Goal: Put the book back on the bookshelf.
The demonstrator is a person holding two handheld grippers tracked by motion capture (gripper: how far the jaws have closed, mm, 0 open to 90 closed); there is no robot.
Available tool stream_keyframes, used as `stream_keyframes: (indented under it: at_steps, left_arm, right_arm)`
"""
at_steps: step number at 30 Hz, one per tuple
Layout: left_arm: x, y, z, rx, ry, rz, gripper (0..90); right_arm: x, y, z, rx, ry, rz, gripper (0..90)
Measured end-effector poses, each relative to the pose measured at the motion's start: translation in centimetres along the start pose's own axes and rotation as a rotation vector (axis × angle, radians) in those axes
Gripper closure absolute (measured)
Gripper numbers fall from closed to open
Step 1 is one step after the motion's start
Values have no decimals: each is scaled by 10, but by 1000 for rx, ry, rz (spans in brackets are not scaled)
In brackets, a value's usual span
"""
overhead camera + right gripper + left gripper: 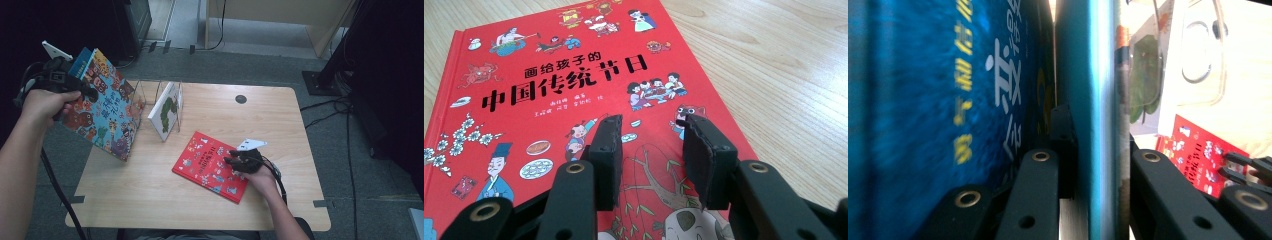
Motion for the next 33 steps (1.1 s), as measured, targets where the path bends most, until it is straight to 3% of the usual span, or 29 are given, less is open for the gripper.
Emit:
stream_keyframes:
  at_steps: [4, 6, 11, 16, 18, 22, 25, 31, 33]
  left_arm:
    - [-2, -1, 0, 5, -2, 3, 802]
    - [0, 2, 1, 23, 3, -19, 789]
    - [4, 8, -1, 25, -25, -31, 645]
    - [4, 25, -2, 56, -36, -15, 583]
    - [1, 36, -2, 95, -27, -17, 515]
    - [-8, 45, 2, 112, -29, -13, 509]
    - [-12, 56, 4, 147, -12, 34, 518]
    - [-2, 59, 13, 135, -49, 57, 501]
    - [4, 56, 18, 145, -80, 52, 502]
  right_arm:
    - [-1, 0, 1, 4, -6, -2, 585]
    - [0, 0, 1, 8, -12, -8, 575]
    - [1, 1, 1, 15, -35, -19, 572]
    - [2, 3, 1, 14, -41, -19, 568]
    - [2, 3, 1, 12, -45, -19, 568]
    - [3, 4, 1, 10, -51, -18, 568]
    - [3, 4, 1, 7, -53, -18, 568]
    - [4, 7, 2, 13, -60, -15, 568]
    - [4, 8, 2, 16, -65, -13, 568]
Point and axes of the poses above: each handheld gripper's, and its own axes: y roughly backward along the jaws, z roughly out of its underside, x roughly to its right, the point moved 1 cm from there along -y, roughly forward along the jaws, and after that the axes turned 10 degrees about -z, right-handed, at the moved point
